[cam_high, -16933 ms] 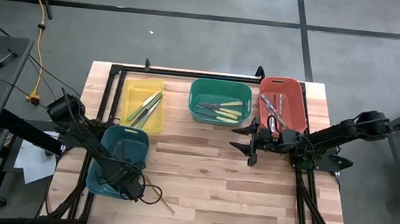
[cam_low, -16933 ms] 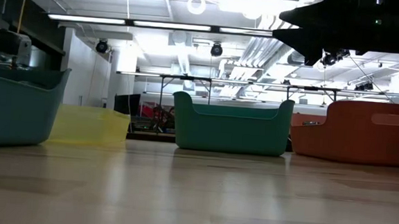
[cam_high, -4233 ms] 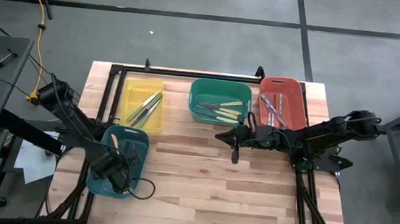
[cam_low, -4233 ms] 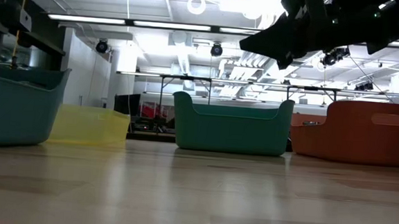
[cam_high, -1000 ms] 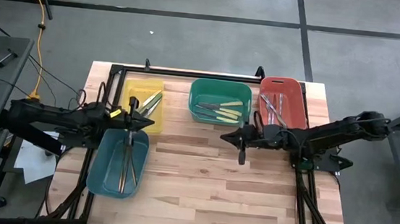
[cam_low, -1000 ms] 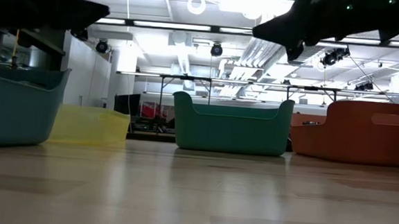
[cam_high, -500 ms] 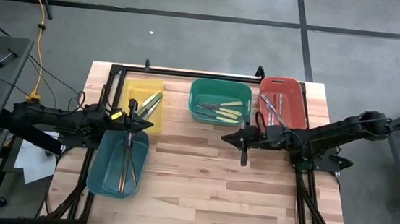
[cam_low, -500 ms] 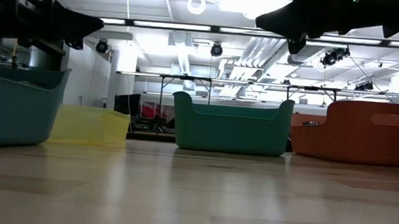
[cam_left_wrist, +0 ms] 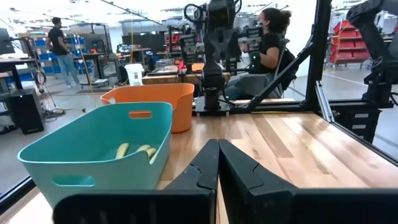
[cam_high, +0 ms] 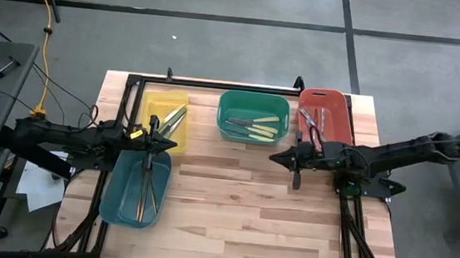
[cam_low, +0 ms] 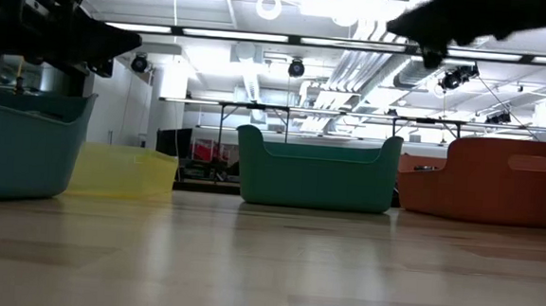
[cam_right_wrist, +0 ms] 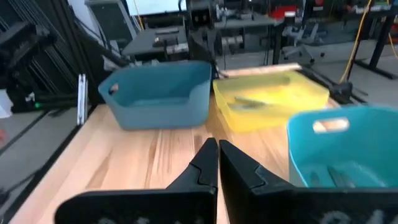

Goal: Sort silverware by color (type)
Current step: Return to Home Position

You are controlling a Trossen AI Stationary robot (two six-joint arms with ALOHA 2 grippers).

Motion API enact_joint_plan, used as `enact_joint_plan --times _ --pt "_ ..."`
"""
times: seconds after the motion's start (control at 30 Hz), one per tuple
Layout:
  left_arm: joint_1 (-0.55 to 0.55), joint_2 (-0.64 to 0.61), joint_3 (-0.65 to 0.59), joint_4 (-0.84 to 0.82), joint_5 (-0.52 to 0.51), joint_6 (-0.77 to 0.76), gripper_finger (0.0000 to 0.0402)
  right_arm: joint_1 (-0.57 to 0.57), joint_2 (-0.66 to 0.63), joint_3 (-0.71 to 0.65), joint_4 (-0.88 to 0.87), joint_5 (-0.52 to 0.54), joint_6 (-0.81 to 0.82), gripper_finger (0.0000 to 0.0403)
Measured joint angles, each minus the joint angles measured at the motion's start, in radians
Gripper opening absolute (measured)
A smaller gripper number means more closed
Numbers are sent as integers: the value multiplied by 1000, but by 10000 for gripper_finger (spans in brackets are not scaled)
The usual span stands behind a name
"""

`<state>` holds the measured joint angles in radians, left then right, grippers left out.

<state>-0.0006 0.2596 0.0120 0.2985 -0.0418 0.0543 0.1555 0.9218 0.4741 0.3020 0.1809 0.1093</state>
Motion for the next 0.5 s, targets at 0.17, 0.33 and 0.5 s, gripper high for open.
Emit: enact_joint_plan --times 0.17,0.33,0.5 --pt "0 0 0 -5 0 0 2 0 -164 -163 7 -1 42 0" --pt "0 0 0 -10 0 0 3 -23 -337 -320 68 -41 83 0" --pt "0 0 0 -11 0 1 3 -100 -475 -371 61 -169 59 0"
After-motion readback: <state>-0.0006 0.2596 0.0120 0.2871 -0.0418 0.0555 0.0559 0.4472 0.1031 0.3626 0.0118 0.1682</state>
